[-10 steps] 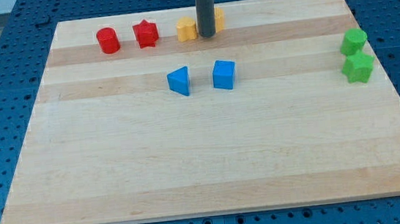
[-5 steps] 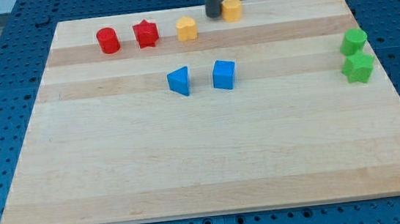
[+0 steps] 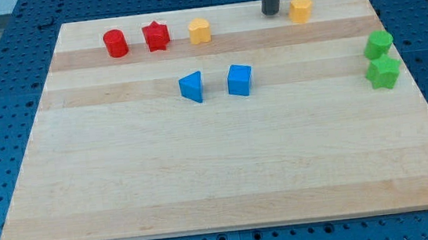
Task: Push the yellow hexagon to the top right
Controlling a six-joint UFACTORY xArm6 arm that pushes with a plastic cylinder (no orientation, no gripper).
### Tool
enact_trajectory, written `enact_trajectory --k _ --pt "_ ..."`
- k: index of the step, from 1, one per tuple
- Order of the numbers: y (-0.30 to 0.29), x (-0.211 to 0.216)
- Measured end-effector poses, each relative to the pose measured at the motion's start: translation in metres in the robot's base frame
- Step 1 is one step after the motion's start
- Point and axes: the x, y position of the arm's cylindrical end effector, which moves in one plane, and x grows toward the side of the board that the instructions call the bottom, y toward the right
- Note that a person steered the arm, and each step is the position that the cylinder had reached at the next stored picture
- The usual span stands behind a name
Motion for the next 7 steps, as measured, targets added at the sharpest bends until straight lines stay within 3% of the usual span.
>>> enact_trajectory --k 2,7 --pt "0.026 0.019" --pt "0.081 0.001"
